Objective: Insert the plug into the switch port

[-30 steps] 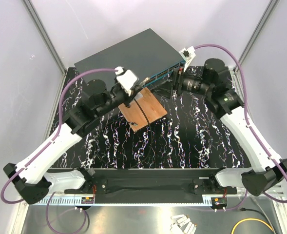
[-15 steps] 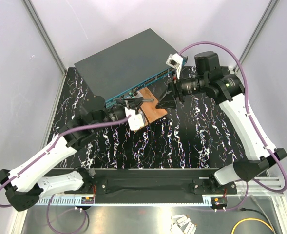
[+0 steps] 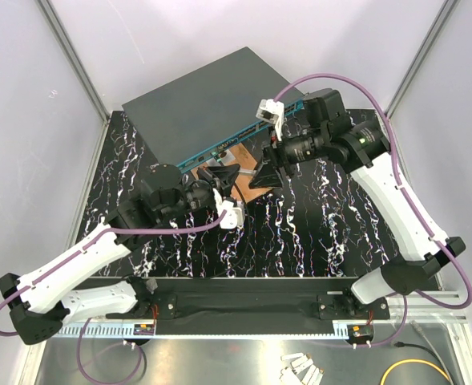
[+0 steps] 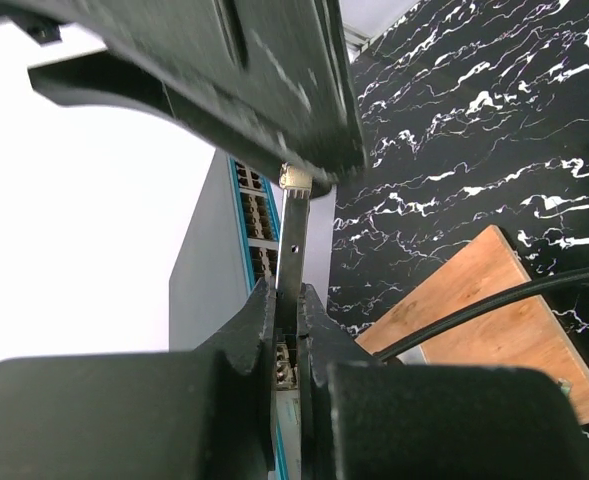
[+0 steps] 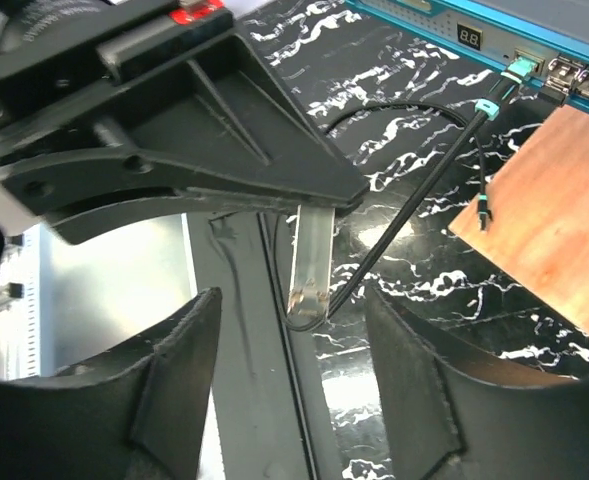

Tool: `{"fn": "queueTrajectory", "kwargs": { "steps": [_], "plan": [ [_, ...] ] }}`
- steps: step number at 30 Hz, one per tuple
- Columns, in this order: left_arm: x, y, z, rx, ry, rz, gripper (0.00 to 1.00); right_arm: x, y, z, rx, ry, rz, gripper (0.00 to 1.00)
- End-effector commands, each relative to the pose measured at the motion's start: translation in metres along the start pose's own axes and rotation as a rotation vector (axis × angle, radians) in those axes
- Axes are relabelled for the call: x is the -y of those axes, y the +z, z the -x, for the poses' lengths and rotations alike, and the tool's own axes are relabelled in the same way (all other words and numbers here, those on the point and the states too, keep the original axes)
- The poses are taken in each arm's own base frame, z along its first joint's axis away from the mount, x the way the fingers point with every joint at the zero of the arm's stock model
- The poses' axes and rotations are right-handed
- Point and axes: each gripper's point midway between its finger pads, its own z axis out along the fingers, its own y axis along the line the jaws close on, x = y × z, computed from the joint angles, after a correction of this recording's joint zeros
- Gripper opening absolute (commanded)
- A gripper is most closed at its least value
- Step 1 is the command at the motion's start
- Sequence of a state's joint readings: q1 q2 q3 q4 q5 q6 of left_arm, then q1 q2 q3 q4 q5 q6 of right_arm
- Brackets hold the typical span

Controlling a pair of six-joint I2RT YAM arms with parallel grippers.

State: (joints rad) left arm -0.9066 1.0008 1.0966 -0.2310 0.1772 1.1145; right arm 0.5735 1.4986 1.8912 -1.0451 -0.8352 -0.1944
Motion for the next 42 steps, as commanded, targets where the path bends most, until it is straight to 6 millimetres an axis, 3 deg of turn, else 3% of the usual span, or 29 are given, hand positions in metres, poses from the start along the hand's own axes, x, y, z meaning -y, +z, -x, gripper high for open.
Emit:
{"fn": "queueTrajectory", "kwargs": {
  "steps": [1,6,9,14,20,22,23,24,25,26,27,29,30,31,32,34,39,42],
  "plan": [
    [-0.022,-0.008,0.017,0.051,0.042,0.076,0.0,0.003,0.002,0.009,0.006,-0.072,-0.054,0.64],
    [-0.02,-0.007,0.018,0.056,0.042,0.069,0.0,0.007,0.004,0.014,0.01,-0.097,-0.09,0.52],
    [-0.018,-0.007,0.019,0.058,0.044,0.057,0.0,0.007,0.006,0.013,0.001,-0.107,-0.098,0.4],
    [-0.015,-0.006,0.016,0.051,0.039,0.049,0.01,0.006,0.005,0.009,-0.009,-0.13,-0.111,0.0],
    [-0.034,-0.01,0.013,0.015,-0.118,0.149,0.57,0.017,-0.003,0.007,0.022,-0.128,-0.216,0.0],
    [-0.056,-0.019,0.013,-0.001,-0.27,0.246,0.65,0.03,0.0,0.003,0.055,-0.137,-0.277,0.0],
    [-0.064,-0.023,0.013,-0.005,-0.332,0.279,0.7,0.033,-0.011,0.007,0.1,-0.137,-0.347,0.0],
    [-0.075,-0.03,0.007,-0.026,-0.4,0.323,0.72,0.045,-0.007,0.005,0.133,-0.143,-0.382,0.0],
    [-0.087,-0.038,0.013,0.001,-0.542,0.357,0.73,0.051,-0.011,0.005,0.16,-0.14,-0.435,0.0],
    [-0.093,-0.043,0.013,0.007,-0.614,0.373,0.75,0.051,-0.018,0.018,0.23,-0.17,-0.465,0.0],
    [-0.103,-0.053,0.004,-0.011,-0.685,0.411,0.75,0.06,-0.015,0.007,0.225,-0.155,-0.49,0.0],
    [-0.12,-0.068,0.01,0.057,-0.919,0.47,0.76,0.067,-0.021,0.009,0.269,-0.158,-0.545,0.0],
    [-0.125,-0.076,-0.003,0.048,-0.997,0.495,0.77,0.072,-0.016,0.008,0.288,-0.171,-0.551,0.0],
    [-0.129,-0.083,0.0,0.097,-1.141,0.516,0.78,0.074,-0.015,0.007,0.298,-0.18,-0.556,0.0],
    [-0.129,-0.088,-0.005,0.105,-1.207,0.536,0.78,0.075,-0.016,0.014,0.334,-0.205,-0.561,0.0],
    [-0.134,-0.106,-0.02,0.14,-1.388,0.602,0.79,0.085,-0.011,0.007,0.33,-0.203,-0.591,0.0],
    [-0.111,-0.136,-0.075,0.125,-1.689,0.754,0.83,0.095,0.003,0.012,0.358,-0.229,-0.619,0.0],
    [-0.095,-0.144,-0.095,0.143,-1.834,0.792,0.84,0.09,0.019,0.014,0.355,-0.289,-0.601,0.0]
  ]
}}
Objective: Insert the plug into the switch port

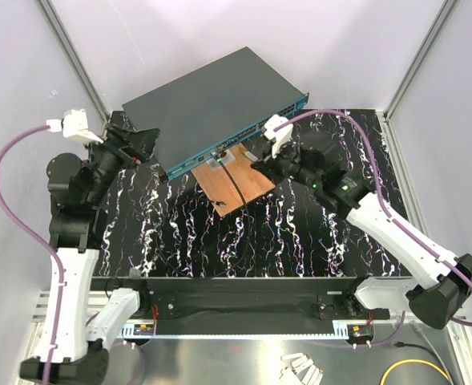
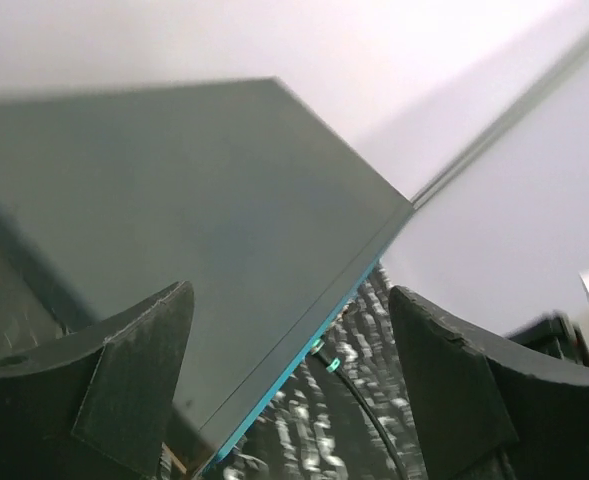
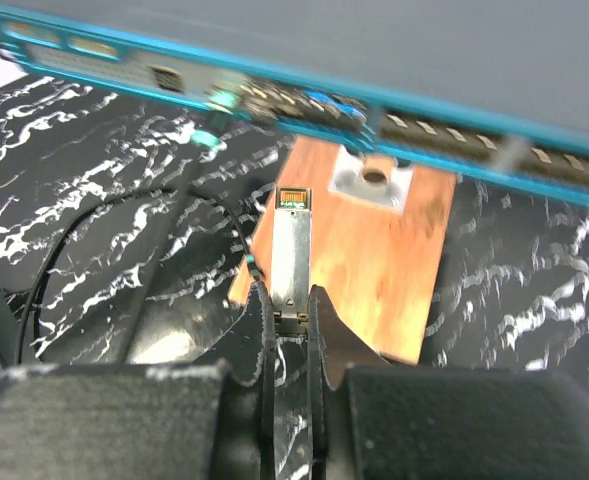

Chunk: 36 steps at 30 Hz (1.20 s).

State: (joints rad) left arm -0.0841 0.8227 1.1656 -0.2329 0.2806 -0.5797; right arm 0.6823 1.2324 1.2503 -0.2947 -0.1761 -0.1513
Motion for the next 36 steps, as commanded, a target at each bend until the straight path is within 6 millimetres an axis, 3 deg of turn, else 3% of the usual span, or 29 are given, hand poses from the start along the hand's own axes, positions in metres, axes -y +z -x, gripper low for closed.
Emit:
{"fn": "queueTrajectory", "kwargs": {
  "steps": [1,4,16,25,36],
  "plan": [
    [-0.008,-0.003,-0.016,-0.048,-0.314,-0.014,0.84,-0.005,0.012,0.031,0.13,-0.085,-0.04,0.0],
    [-0.027,-0.005,-0.028,-0.056,-0.366,0.039,0.84,-0.008,0.023,0.027,0.138,-0.086,-0.065,0.0],
    [-0.061,0.01,-0.05,-0.081,-0.468,0.124,0.84,-0.003,0.046,0.01,0.079,0.1,-0.22,0.0],
    [-0.072,0.018,-0.063,-0.11,-0.541,0.134,0.84,-0.006,0.056,0.008,0.055,0.105,-0.206,0.0],
    [-0.082,0.018,-0.075,-0.114,-0.621,0.148,0.81,-0.017,0.062,0.019,0.08,0.103,-0.174,0.0]
  ]
}}
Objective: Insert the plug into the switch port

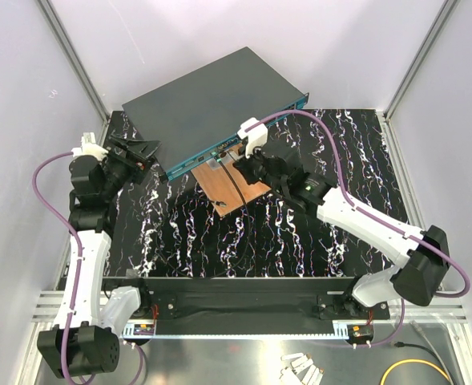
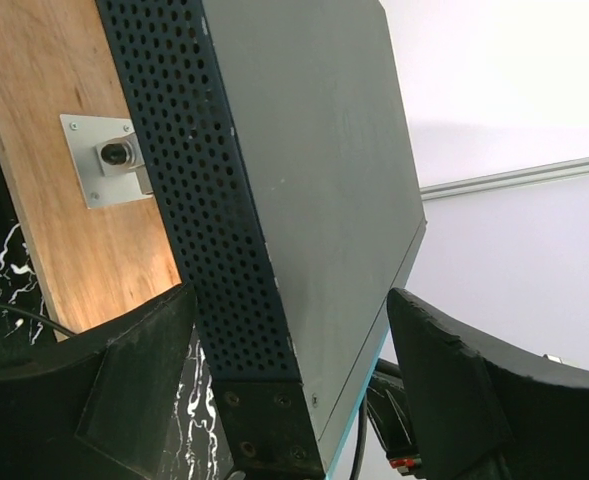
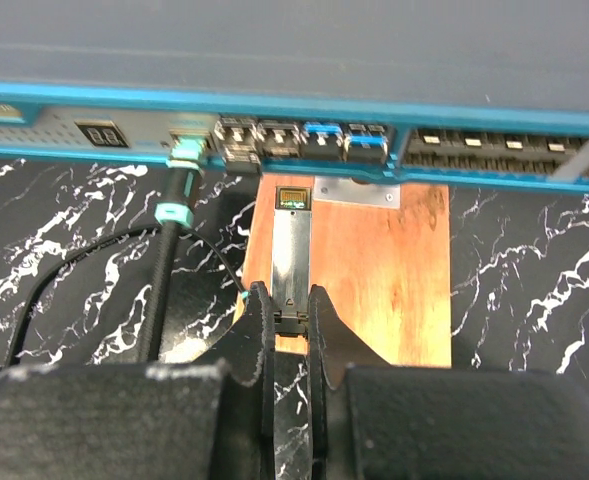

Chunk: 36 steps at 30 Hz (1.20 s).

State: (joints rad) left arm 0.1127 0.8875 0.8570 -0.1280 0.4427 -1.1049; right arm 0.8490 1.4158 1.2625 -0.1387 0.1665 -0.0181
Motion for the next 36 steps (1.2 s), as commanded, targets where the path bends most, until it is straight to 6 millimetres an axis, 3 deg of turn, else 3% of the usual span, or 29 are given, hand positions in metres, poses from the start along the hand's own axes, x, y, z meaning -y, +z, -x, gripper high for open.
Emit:
{"fn": "queueTrajectory", "kwargs": {
  "steps": [1,17,36],
  "plan": [
    [0.015,-0.001,0.002,0.002,0.001,-0.073,0.81,-0.009,0.001,0.036,0.097,0.023,0.017,0.0],
    [0.011,0.005,-0.009,-0.046,-0.046,-0.126,0.68,-0.003,0.011,0.04,0.102,0.061,-0.041,0.0],
    [0.013,0.005,-0.009,-0.042,-0.04,-0.146,0.67,-0.007,0.011,0.045,0.107,0.053,-0.02,0.0]
  ]
}}
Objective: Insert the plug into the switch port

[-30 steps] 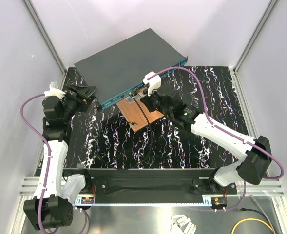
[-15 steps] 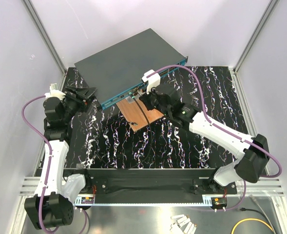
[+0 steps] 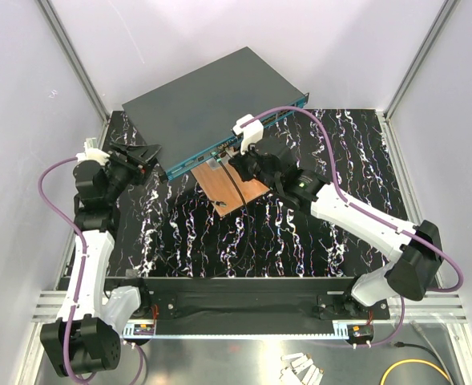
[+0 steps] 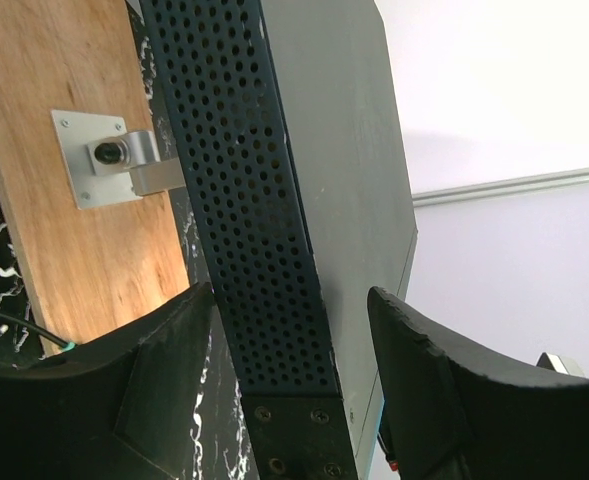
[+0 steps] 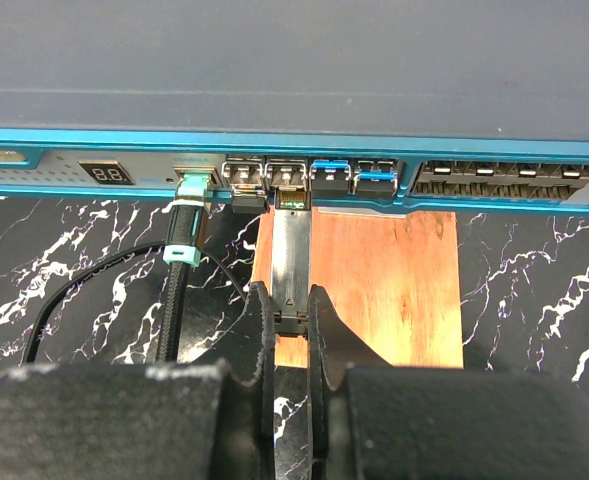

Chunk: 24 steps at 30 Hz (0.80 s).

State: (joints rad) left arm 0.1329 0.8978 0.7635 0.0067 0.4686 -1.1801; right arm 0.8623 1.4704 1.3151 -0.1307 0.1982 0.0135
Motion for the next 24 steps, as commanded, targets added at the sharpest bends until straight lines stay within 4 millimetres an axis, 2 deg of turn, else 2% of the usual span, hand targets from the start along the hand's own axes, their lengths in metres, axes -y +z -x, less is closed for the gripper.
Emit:
{"fn": "queueTrajectory", "kwargs": {
  "steps": [1,12,19,24],
  "plan": [
    [0.028,-0.003,-0.009,-0.053,0.022,-0.117,0.67,-0.004,-0.001,0.038,0.099,0.027,0.0,0.0],
    [0.027,-0.003,-0.01,-0.053,0.028,-0.119,0.67,-0.005,-0.005,0.044,0.106,0.018,0.003,0.0],
    [0.029,-0.002,-0.008,-0.053,0.029,-0.12,0.66,-0.002,0.004,0.028,0.088,-0.024,-0.016,0.0],
    [0.03,-0.004,-0.009,-0.053,0.03,-0.12,0.67,0.001,0.008,0.023,0.076,-0.038,-0.035,0.0]
  ]
}}
